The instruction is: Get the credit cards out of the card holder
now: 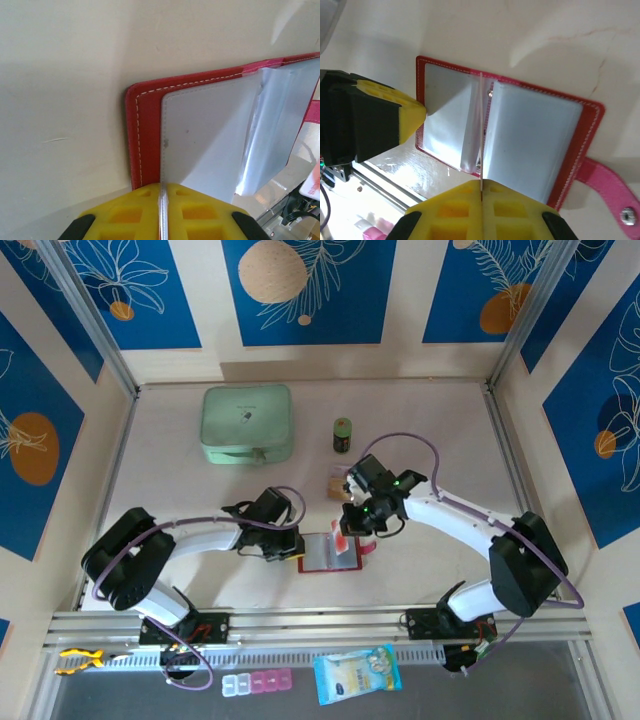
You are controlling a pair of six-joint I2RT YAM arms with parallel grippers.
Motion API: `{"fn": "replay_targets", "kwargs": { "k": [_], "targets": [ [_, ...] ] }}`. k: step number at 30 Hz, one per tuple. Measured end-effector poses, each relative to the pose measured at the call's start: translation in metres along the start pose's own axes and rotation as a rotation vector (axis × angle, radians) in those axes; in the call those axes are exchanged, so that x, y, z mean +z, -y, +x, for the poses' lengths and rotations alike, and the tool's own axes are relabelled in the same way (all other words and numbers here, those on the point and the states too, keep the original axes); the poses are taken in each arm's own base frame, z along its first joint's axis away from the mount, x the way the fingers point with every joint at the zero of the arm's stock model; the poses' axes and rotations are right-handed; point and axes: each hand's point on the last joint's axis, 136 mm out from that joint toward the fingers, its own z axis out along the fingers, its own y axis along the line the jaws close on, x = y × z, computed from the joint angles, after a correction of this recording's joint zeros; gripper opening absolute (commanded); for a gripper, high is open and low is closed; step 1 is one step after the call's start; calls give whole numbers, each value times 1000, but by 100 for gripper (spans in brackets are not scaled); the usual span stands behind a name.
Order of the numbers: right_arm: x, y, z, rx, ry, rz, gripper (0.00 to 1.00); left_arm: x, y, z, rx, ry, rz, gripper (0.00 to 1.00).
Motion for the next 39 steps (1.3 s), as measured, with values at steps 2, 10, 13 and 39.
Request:
{"fn": "replay_targets", "kwargs": {
  "k": [2, 10, 13, 39],
  "targets": [
    [-7, 1, -6, -68, 9, 3, 0, -1, 2, -1, 4, 1, 0, 13],
    [-34, 7, -30, -430, 52, 78, 0, -5, 6, -6, 18, 4, -6, 14],
    [-40, 14, -41, -550, 49, 129, 0, -7, 2, -6, 6, 3, -14, 15],
    [-79, 31, -162, -1081, 15, 217, 0, -36, -12, -30, -19, 62, -14, 17]
  ]
}}
